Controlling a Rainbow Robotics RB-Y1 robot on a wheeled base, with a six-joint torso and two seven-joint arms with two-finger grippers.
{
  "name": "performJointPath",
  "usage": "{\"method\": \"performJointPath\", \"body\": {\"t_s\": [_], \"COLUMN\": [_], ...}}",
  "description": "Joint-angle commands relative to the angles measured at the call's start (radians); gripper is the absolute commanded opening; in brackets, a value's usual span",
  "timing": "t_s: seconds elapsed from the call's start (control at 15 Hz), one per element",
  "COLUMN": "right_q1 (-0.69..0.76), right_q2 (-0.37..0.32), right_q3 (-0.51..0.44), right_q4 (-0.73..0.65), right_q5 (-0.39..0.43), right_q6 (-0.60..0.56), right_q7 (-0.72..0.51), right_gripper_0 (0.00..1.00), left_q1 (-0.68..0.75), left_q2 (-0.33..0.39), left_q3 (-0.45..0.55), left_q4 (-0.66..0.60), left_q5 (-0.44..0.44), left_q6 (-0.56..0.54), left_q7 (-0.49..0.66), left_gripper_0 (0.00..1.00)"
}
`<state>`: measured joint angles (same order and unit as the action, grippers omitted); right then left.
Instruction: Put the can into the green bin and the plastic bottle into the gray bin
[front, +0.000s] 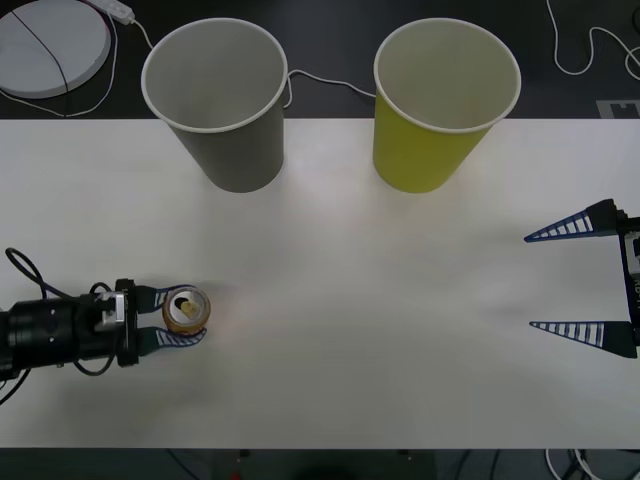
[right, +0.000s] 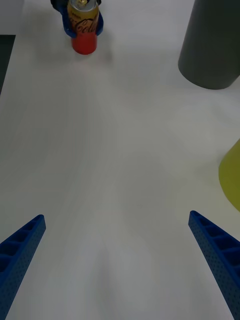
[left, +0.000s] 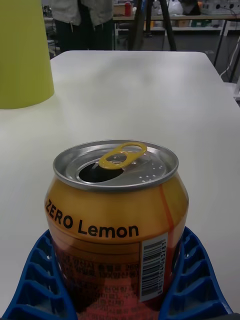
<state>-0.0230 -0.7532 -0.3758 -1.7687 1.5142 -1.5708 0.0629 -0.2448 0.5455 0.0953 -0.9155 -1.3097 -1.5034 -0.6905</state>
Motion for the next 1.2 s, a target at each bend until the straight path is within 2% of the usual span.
{"method": "performJointPath", "body": {"t_s": [0.07, 0.2, 0.4, 0.67, 0.93, 1.2], "right_q1": [0.0, 0.0, 0.0, 0.0, 0.0, 0.0], "right_q2": [0.0, 0.0, 0.0, 0.0, 0.0, 0.0], "right_q3": [0.0, 0.0, 0.0, 0.0, 0.0, 0.0], "right_q4": [0.0, 0.0, 0.0, 0.0, 0.0, 0.0], "right_q5": [0.0, 0.0, 0.0, 0.0, 0.0, 0.0], "right_q6": [0.0, 0.0, 0.0, 0.0, 0.0, 0.0], "right_q7": [0.0, 0.0, 0.0, 0.0, 0.0, 0.0], "right_gripper_0": [1.0, 1.0, 1.0, 1.0, 1.0, 1.0], "left_q1": [0.056, 0.114, 0.176, 0.187, 0.171, 0.157], "left_q2": [0.002, 0.001, 0.001, 0.031, 0.113, 0.2], "left_q3": [0.1, 0.155, 0.195, 0.207, 0.196, 0.152], "left_q4": [-0.198, -0.399, -0.62, -0.79, -0.944, -1.068], "left_q5": [-0.14, -0.234, -0.326, -0.416, -0.474, -0.5], "left_q6": [0.002, 0.012, 0.031, 0.034, 0.052, 0.052], "left_q7": [0.155, 0.309, 0.506, 0.735, 1.008, 1.164], "left_gripper_0": [0.0, 0.0, 0.0, 0.0, 0.0, 0.0]}}
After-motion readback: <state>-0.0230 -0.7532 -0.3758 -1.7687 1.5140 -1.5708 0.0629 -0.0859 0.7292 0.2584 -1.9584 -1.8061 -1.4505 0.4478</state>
